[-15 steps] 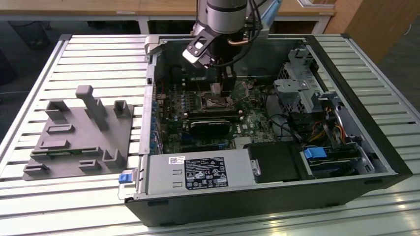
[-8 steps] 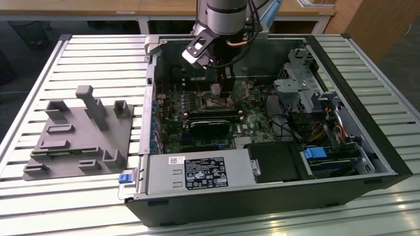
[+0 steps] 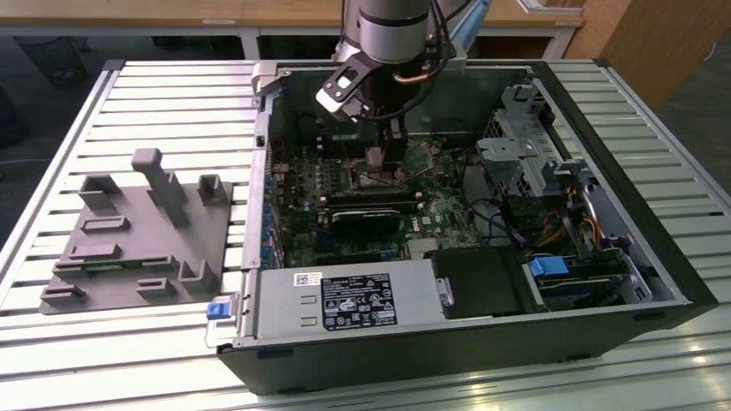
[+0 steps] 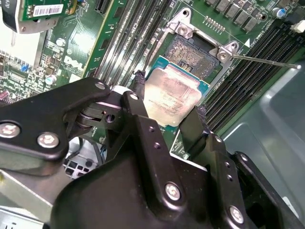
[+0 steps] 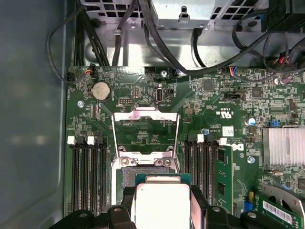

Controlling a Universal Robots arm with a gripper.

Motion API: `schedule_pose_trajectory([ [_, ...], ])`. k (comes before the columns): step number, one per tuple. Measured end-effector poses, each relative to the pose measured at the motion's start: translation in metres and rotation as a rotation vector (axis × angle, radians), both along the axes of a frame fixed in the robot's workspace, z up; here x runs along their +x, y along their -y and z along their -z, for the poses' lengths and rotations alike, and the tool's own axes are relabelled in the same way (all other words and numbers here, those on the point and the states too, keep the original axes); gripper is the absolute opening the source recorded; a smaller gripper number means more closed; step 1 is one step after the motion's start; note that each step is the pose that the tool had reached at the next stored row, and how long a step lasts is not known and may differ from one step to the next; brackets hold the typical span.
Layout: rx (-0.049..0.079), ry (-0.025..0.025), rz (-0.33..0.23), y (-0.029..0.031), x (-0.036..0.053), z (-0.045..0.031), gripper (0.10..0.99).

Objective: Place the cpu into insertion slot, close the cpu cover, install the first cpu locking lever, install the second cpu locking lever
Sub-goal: 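Place the cpu into insertion slot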

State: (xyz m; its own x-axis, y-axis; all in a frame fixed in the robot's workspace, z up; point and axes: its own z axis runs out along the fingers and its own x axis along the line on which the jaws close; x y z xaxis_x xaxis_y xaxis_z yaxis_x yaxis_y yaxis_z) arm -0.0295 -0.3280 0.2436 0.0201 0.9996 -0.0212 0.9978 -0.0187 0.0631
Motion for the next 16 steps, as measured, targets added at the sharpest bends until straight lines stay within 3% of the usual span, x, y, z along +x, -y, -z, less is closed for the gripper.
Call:
schedule_pose_trajectory([
  [5,0.000,0.0000,-0.002,-0.0017,-0.0003,0.0069,0.541],
  [10,0.000,0.0000,-0.045,-0.0026,-0.0013,0.0107,0.541],
  [16,0.001,-0.0001,-0.046,-0.0030,-0.0025,0.0143,0.541],
])
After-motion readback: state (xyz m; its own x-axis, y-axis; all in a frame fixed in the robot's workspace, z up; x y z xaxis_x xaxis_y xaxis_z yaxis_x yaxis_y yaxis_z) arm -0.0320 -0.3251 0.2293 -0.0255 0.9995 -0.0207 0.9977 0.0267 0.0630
